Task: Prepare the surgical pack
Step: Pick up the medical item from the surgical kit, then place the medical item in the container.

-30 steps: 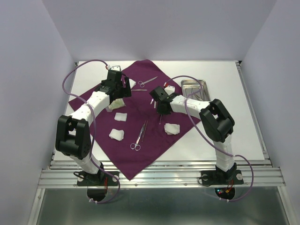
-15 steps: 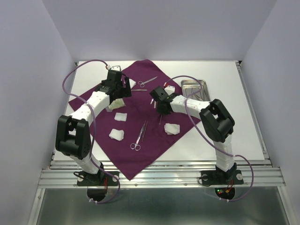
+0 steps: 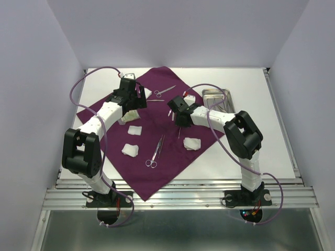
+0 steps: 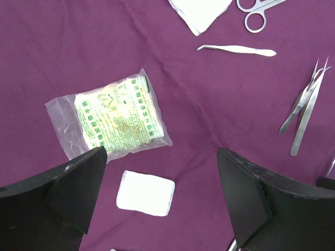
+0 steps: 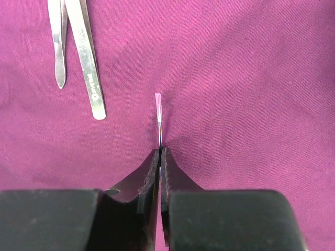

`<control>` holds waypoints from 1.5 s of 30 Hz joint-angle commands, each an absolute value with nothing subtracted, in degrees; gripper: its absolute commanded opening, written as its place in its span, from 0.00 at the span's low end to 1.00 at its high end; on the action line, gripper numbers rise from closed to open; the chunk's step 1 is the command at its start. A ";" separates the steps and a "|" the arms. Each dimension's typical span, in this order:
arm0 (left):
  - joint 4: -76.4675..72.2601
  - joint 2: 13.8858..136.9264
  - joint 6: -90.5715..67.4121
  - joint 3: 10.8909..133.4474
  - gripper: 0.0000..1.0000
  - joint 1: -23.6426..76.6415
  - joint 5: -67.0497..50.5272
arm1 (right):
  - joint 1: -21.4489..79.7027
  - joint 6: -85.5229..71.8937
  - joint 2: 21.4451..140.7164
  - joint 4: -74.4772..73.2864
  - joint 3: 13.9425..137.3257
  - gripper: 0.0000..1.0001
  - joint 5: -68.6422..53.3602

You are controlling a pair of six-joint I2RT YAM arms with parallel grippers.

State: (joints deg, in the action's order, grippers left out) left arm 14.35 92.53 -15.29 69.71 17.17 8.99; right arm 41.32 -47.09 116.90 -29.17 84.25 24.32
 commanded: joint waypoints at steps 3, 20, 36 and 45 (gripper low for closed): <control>12.39 91.93 -14.85 69.17 0.99 17.31 8.79 | 41.31 -46.67 113.82 -28.04 83.85 0.05 25.93; 12.39 92.02 -14.77 69.26 0.99 17.31 8.53 | 41.31 -45.70 111.62 -28.57 83.32 0.06 29.44; 12.39 91.50 -14.50 68.99 0.99 17.31 8.88 | 33.76 -21.11 102.75 -18.28 84.11 0.03 35.07; 12.57 91.49 -14.33 68.64 0.99 17.32 9.05 | 24.26 -16.62 103.45 -18.11 83.32 0.05 33.66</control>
